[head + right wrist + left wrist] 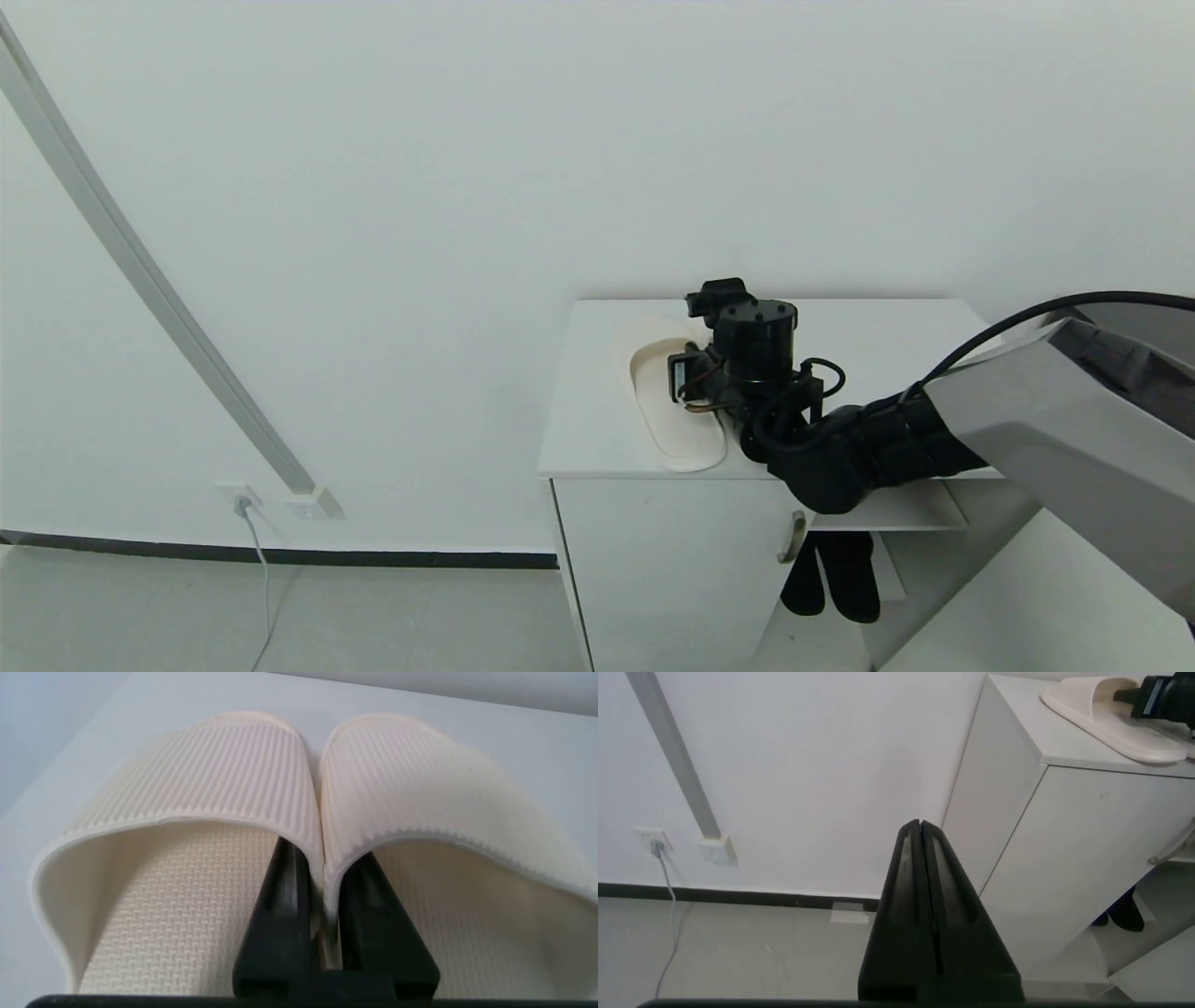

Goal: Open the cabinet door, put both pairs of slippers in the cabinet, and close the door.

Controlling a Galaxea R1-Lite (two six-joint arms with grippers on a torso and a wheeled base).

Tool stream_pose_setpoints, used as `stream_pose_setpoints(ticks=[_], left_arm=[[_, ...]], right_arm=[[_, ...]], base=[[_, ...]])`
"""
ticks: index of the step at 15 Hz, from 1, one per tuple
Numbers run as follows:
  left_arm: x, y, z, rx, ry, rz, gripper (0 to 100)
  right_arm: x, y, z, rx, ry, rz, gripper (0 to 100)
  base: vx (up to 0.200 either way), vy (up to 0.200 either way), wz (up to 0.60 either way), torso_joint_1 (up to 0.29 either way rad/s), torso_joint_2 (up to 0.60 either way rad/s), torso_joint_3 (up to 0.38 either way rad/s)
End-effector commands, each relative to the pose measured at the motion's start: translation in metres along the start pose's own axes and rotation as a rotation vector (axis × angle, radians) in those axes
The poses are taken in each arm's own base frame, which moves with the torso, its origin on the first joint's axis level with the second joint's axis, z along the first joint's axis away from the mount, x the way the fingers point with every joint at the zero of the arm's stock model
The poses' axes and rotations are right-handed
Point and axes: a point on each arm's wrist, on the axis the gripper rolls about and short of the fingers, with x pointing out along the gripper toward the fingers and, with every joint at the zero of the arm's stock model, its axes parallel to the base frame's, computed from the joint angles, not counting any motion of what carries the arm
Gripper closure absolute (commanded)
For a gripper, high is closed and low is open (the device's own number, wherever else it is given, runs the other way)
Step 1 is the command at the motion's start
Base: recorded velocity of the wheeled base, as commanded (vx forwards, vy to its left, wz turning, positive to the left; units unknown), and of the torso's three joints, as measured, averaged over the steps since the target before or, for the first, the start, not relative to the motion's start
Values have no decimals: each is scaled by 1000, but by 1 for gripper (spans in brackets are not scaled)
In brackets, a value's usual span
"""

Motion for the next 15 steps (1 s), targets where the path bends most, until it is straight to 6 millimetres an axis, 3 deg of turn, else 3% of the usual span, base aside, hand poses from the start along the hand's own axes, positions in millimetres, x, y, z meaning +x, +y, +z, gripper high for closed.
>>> stream_pose_setpoints(ticks=[1, 6, 11, 15], left_arm=[[0, 0, 0, -1, 1, 1, 100], [0, 0, 0, -1, 1, 1, 100], [0, 0, 0, -1, 1, 1, 100], [0, 0, 0, 1, -1, -1, 100]], right_arm=[[-12, -3, 10, 4, -7, 10, 100], [-95, -27, 40, 9, 7, 228, 100], [-168, -46, 36, -10, 56, 377, 100], [-185, -41, 28, -24, 79, 417, 100]], base=[[0, 0, 0, 0, 0, 0], [0, 0, 0, 0, 0, 0], [0, 0, 0, 0, 0, 0], [0, 0, 0, 0, 0, 0]])
